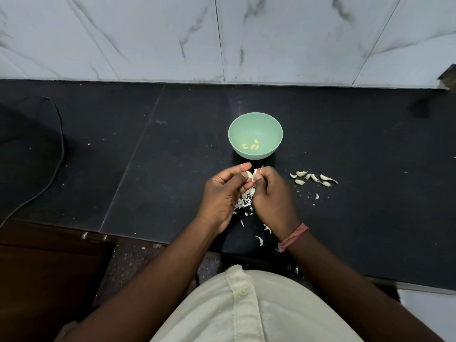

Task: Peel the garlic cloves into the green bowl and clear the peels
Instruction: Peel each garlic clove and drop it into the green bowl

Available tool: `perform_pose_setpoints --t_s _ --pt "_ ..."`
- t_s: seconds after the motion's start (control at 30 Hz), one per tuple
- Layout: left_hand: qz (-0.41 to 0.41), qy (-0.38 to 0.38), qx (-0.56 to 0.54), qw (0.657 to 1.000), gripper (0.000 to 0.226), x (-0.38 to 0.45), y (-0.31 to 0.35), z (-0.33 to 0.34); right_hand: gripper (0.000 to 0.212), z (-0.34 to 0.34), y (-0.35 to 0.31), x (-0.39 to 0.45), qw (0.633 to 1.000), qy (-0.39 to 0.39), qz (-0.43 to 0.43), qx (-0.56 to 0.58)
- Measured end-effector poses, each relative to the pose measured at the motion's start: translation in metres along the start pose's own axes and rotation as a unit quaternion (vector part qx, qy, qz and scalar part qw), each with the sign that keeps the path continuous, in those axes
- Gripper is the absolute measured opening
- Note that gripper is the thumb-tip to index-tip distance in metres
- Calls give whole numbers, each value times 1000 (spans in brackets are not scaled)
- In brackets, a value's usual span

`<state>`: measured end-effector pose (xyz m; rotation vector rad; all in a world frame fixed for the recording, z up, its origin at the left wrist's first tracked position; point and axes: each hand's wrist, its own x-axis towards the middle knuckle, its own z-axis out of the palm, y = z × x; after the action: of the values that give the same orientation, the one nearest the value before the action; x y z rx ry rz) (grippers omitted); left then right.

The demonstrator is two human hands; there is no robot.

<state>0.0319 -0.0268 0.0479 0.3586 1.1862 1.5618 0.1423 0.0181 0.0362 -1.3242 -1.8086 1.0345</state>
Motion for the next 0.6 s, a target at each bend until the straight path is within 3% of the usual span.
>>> perform_pose_setpoints --t_s 0.13,0.27,0.6 --pt "5 8 10 1000 24 0 -2 1 21 6 3 2 992 -51 79 79" --pt "-36 -5 -29 999 23 0 1 -4 26 8 0 2 949 -100 167 249" --pt "-52 -23 -81 995 28 -1 3 -4 24 4 2 6 980 -40 105 165"
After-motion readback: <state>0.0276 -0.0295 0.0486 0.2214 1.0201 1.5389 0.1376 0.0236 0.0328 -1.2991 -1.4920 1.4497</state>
